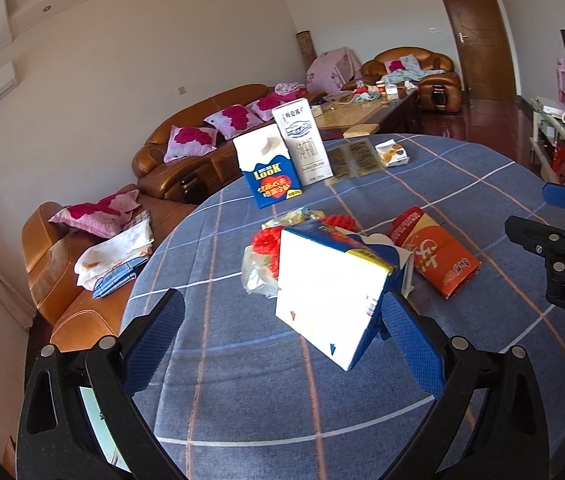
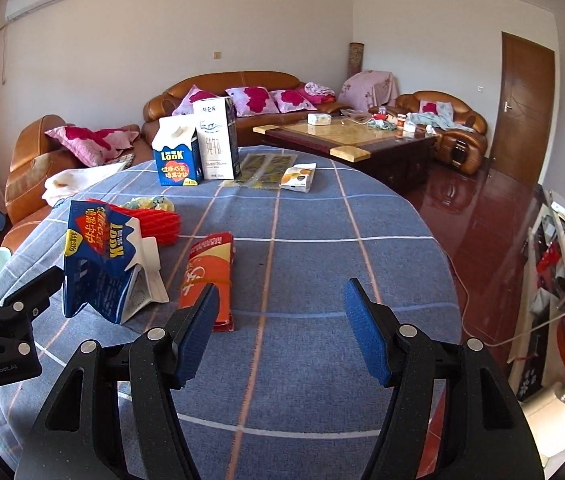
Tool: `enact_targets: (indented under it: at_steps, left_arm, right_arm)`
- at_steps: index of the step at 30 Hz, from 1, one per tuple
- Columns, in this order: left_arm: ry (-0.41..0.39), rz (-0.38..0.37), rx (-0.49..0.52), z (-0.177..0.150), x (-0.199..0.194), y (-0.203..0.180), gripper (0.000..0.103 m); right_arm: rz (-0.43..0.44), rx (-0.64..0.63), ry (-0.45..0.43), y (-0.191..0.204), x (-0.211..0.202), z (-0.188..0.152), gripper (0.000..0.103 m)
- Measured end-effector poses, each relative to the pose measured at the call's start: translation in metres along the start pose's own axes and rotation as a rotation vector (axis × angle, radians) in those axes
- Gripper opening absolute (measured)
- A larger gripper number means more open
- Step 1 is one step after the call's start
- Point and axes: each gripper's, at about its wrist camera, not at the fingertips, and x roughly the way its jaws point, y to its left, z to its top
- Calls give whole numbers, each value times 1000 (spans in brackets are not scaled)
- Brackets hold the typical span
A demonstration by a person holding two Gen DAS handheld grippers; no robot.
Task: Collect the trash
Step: 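Move both tools back over the table toward the white box and red snack bag, then grasp the white tissue box with the left tool while the right tool grasps the red snack bag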
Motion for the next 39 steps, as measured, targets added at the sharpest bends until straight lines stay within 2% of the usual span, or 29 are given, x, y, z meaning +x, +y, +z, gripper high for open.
enact_targets:
  at_steps: [7,9,13,15,16,17,27,34,39]
  left_arm:
    - [-66,-63,105,7,17,-19,97]
    - [-21,-94,115,9,28,-20,97]
    - [12,-188,78,13,38,-11,97]
    - [49,-218,40,13,45,-5,80]
    - [57,-230,21,13,48,-2,79]
    - [57,-230,11,13,48,0,75]
    - [58,-234,-38,11,39,5,75]
    - [42,-174,-28,13,28,12,75]
    - [1,-160,-78,18,9,27,75]
  right_arm:
    - [-24,12,16,-3,6,0,64]
    - [-26,6,19,-3,9,0,64]
    - [-27,5,30,-2,15,0,64]
    - [-25,11,32,-2,17,0,64]
    - [-26,10,33,-2,17,1,64]
    - [-25,9,33,-2,18,1,64]
    - [-22,9,43,-1,20,0,64]
    - [-19,2,53,0,22,-2,64]
    - [-18,0,51,0,21,1,64]
